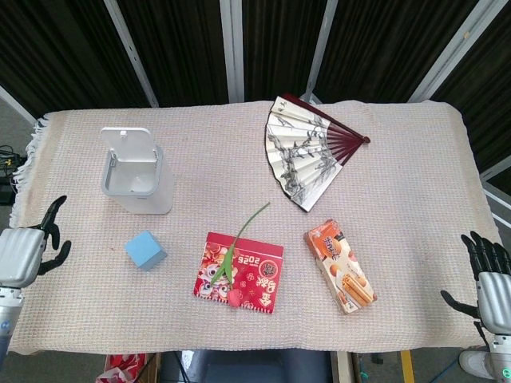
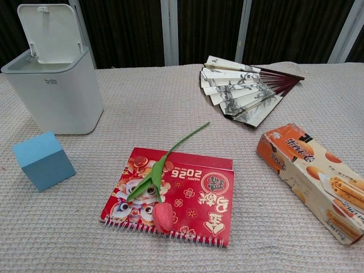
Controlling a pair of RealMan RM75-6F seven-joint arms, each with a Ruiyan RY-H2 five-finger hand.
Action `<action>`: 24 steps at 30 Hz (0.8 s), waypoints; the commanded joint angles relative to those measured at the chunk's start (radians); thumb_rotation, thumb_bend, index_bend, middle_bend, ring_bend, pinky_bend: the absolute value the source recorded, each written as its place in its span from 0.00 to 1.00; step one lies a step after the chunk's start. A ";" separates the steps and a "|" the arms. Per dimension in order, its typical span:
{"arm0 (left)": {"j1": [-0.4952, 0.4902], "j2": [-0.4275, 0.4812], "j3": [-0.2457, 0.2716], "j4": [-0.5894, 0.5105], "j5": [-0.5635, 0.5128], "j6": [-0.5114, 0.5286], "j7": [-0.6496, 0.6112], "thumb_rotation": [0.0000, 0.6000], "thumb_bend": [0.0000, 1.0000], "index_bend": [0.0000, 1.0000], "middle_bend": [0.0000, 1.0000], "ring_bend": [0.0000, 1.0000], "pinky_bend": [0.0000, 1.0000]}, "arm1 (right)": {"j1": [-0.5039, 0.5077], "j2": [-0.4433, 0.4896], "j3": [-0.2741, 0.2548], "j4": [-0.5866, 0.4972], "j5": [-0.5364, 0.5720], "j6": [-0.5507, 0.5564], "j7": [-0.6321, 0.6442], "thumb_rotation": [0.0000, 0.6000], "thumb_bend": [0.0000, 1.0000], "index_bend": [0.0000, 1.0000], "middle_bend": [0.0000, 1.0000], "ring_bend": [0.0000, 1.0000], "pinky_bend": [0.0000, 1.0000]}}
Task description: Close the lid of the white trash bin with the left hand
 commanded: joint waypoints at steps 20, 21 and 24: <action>-0.545 0.005 -0.285 0.071 -0.740 -0.450 0.314 1.00 0.68 0.00 1.00 1.00 1.00 | 0.006 0.012 0.007 -0.013 0.034 -0.030 0.022 1.00 0.19 0.00 0.00 0.00 0.00; -0.564 0.003 -0.285 0.079 -0.768 -0.450 0.329 1.00 0.68 0.01 1.00 1.00 1.00 | 0.005 0.013 0.007 -0.014 0.036 -0.030 0.025 1.00 0.19 0.00 0.00 0.00 0.00; -0.611 -0.006 -0.278 0.107 -0.850 -0.463 0.364 1.00 0.68 0.03 1.00 1.00 1.00 | 0.002 0.017 0.008 -0.017 0.039 -0.030 0.032 1.00 0.19 0.00 0.00 0.00 0.00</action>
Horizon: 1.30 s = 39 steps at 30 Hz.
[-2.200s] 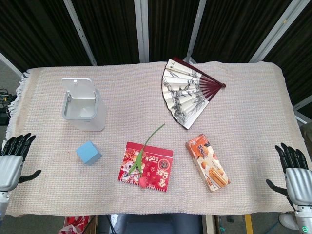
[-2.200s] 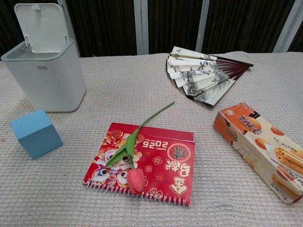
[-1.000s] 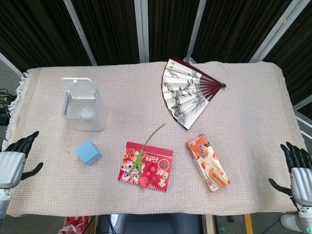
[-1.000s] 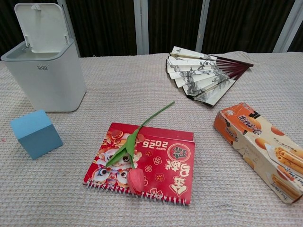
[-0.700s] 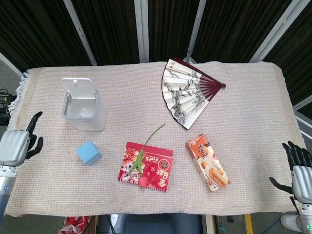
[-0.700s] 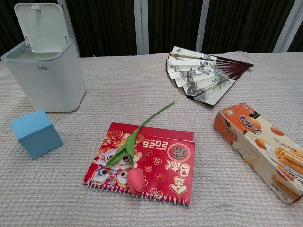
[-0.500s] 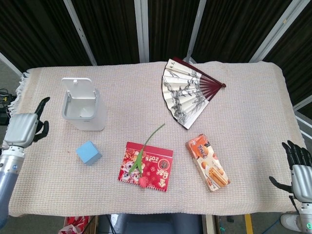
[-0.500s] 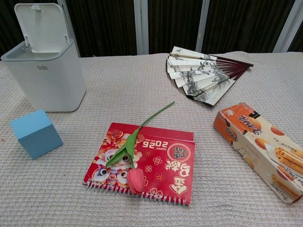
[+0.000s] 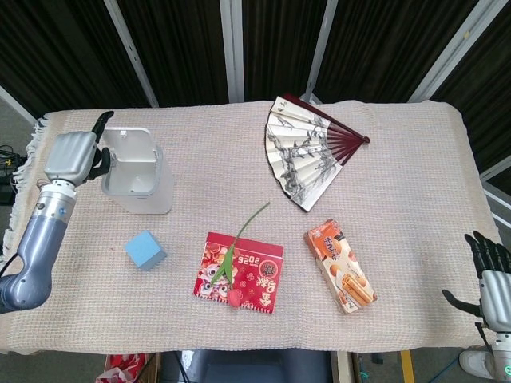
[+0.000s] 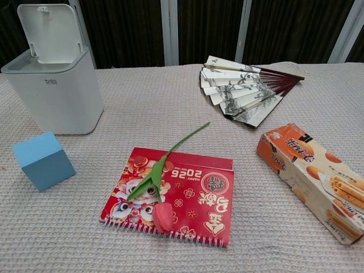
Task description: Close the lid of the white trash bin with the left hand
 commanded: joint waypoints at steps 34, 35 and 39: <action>-0.182 -0.002 0.089 0.053 -0.313 -0.022 0.088 1.00 0.72 0.32 1.00 1.00 1.00 | -0.012 0.008 -0.002 -0.004 -0.006 0.016 0.008 1.00 0.19 0.00 0.00 0.00 0.00; -0.181 0.001 0.089 0.049 -0.313 -0.022 0.085 1.00 0.72 0.32 1.00 1.00 1.00 | -0.012 0.008 -0.002 -0.004 -0.007 0.017 0.008 1.00 0.19 0.00 0.00 0.00 0.00; -0.177 0.023 0.098 0.022 -0.312 -0.028 0.075 1.00 0.72 0.33 1.00 1.00 1.00 | -0.014 0.008 -0.002 -0.006 -0.005 0.017 0.009 1.00 0.19 0.00 0.00 0.00 0.00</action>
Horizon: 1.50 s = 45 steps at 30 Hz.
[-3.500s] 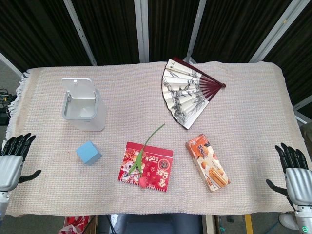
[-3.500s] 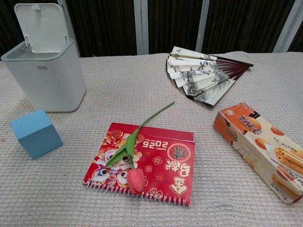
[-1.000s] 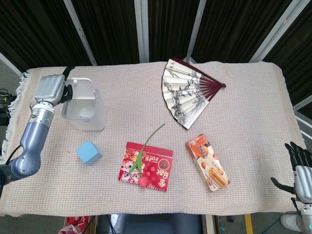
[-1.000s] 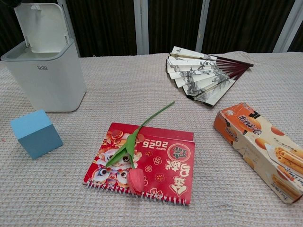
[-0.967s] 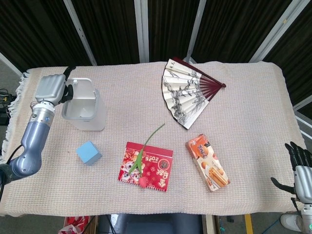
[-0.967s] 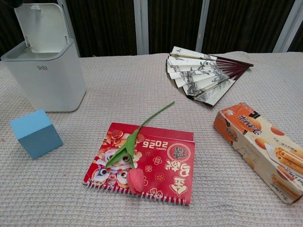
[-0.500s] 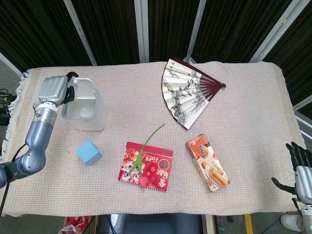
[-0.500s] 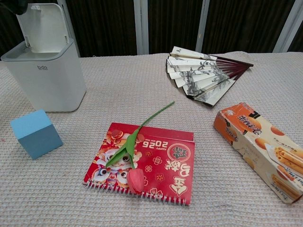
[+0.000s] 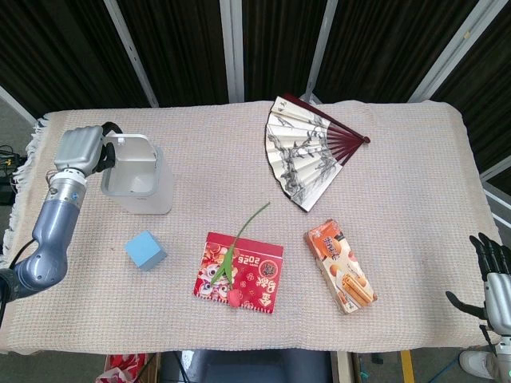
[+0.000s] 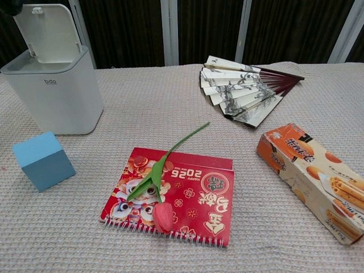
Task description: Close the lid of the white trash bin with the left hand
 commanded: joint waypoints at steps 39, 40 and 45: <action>0.088 0.054 0.144 -0.189 0.175 0.020 -0.097 1.00 0.72 0.30 1.00 1.00 1.00 | -0.007 0.009 -0.005 -0.010 -0.001 -0.001 -0.001 1.00 0.19 0.00 0.00 0.00 0.00; 0.089 0.051 0.147 -0.189 0.178 0.022 -0.097 1.00 0.72 0.30 1.00 1.00 1.00 | -0.008 0.010 -0.006 -0.010 -0.002 -0.001 0.000 1.00 0.19 0.00 0.00 0.00 0.00; 0.094 0.035 0.158 -0.176 0.186 0.028 -0.102 1.00 0.72 0.30 1.00 1.00 1.00 | -0.010 0.011 -0.008 -0.011 -0.007 0.002 0.001 1.00 0.19 0.00 0.00 0.00 0.00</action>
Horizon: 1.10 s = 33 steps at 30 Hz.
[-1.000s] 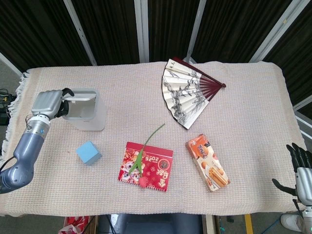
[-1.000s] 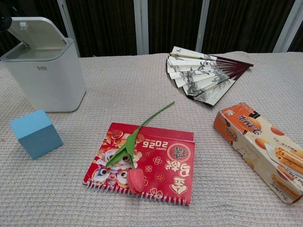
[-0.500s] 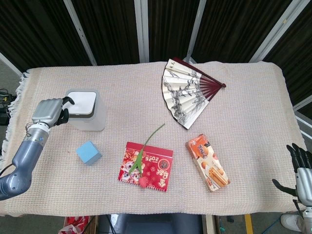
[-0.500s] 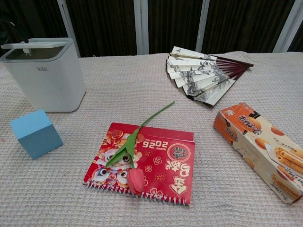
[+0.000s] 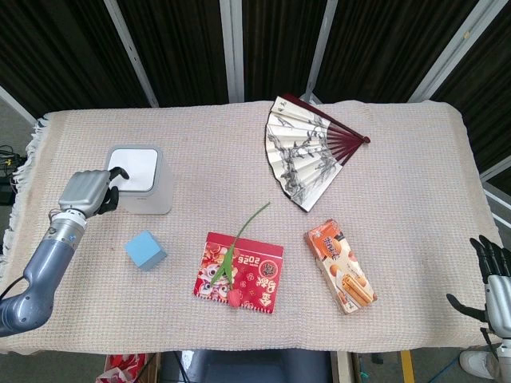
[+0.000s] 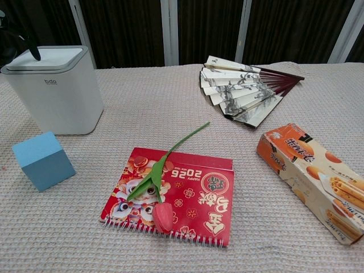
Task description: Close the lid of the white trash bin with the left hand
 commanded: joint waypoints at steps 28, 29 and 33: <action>0.024 0.001 0.008 -0.012 0.090 0.062 -0.020 1.00 0.62 0.14 0.89 0.87 0.99 | -0.003 0.003 0.002 -0.001 -0.003 0.005 0.006 1.00 0.19 0.00 0.00 0.00 0.00; 0.032 0.008 0.008 -0.019 0.127 0.084 -0.021 1.00 0.58 0.12 0.83 0.82 0.97 | -0.003 0.002 0.001 -0.001 -0.003 0.005 0.005 1.00 0.19 0.00 0.00 0.00 0.00; 0.084 0.033 0.014 -0.067 0.255 0.177 -0.045 1.00 0.45 0.05 0.52 0.59 0.79 | -0.003 0.002 0.002 0.000 -0.004 0.005 0.006 1.00 0.19 0.00 0.00 0.00 0.00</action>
